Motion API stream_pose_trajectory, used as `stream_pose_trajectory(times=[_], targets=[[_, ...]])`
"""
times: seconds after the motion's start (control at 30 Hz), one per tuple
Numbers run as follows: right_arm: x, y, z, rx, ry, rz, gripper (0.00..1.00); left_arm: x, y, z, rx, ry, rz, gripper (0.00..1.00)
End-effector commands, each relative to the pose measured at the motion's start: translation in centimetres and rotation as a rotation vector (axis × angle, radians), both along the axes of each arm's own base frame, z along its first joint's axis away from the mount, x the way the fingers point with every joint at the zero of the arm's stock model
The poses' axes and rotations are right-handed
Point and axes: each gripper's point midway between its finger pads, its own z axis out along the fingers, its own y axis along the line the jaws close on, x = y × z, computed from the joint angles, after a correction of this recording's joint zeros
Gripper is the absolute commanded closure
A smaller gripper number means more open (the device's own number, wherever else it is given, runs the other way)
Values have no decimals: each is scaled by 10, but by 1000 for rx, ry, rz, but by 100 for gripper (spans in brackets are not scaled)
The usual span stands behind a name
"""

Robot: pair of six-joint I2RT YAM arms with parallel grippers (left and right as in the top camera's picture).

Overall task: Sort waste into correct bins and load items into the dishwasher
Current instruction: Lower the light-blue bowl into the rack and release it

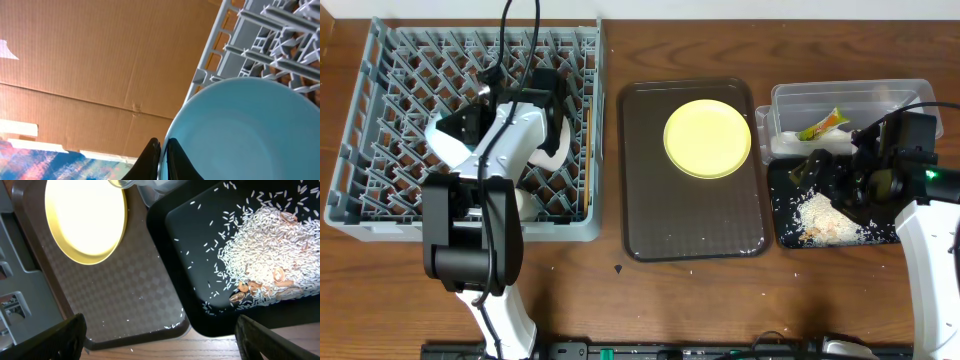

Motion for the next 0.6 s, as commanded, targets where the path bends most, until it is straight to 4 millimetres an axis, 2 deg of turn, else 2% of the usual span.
stream_pose_trajectory(times=[0.0,0.2,0.4,0.57], targets=[[0,1,-1,1,-4,16,7,3,-9,-10,-15,-3,-20,92],[0,1,-1,1,-3,16,7,13,-26,-14,-50,-56,-62,88],[0,1,-1,1,-3,16,7,22,-28,-12,-47,-53,-77,83],[0,1,-1,1,-3,16,7,28,-29,-10,-45,-53,-85,83]])
